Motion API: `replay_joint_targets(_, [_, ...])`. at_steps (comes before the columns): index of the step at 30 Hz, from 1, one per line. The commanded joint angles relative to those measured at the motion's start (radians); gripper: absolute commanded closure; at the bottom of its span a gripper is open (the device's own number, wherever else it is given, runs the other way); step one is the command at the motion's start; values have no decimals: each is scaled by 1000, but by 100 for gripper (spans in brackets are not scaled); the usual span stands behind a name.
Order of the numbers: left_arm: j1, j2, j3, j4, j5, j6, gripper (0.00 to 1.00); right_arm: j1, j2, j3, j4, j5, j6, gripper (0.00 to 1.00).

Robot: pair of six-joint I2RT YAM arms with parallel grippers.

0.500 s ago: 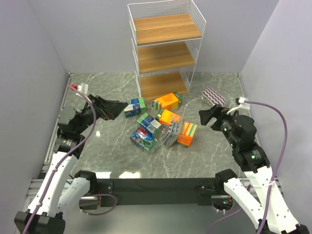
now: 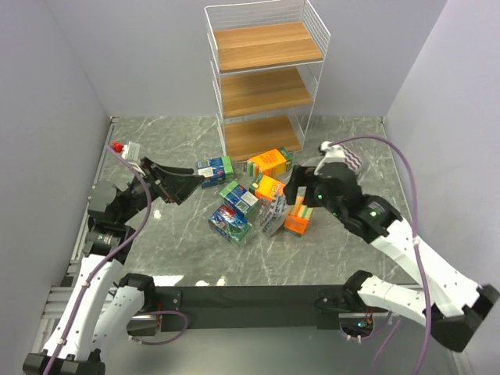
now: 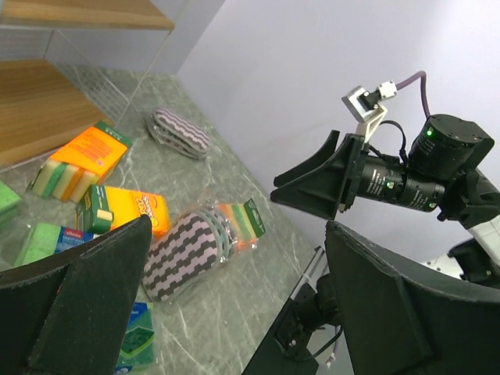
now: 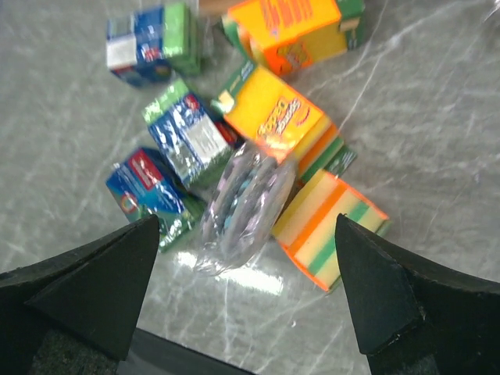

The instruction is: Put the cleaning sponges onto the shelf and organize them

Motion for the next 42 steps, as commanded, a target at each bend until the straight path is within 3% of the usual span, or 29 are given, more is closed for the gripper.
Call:
replay_joint_targets(1, [-4, 13, -12, 3, 27, 16, 1, 85, 57, 58, -89, 174, 101, 0])
replay_joint_targets(9, [-4, 24, -61, 31, -8, -16, 1, 215, 163, 18, -114, 268, 331, 0])
replay_joint_targets(16, [-4, 18, -58, -23, -25, 10, 1, 222, 215, 6, -117, 349, 439, 0])
replay_joint_targets(26, [-2, 1, -83, -52, -48, 16, 1, 185, 218, -49, -31, 300, 423, 4])
replay_joint_targets(32, [-4, 1, -90, -55, -51, 19, 0, 150, 174, -130, -115, 327, 426, 4])
replay_joint_targets(42, [-4, 31, -113, -4, -33, 0, 1, 56, -33, -235, -235, 415, 496, 0])
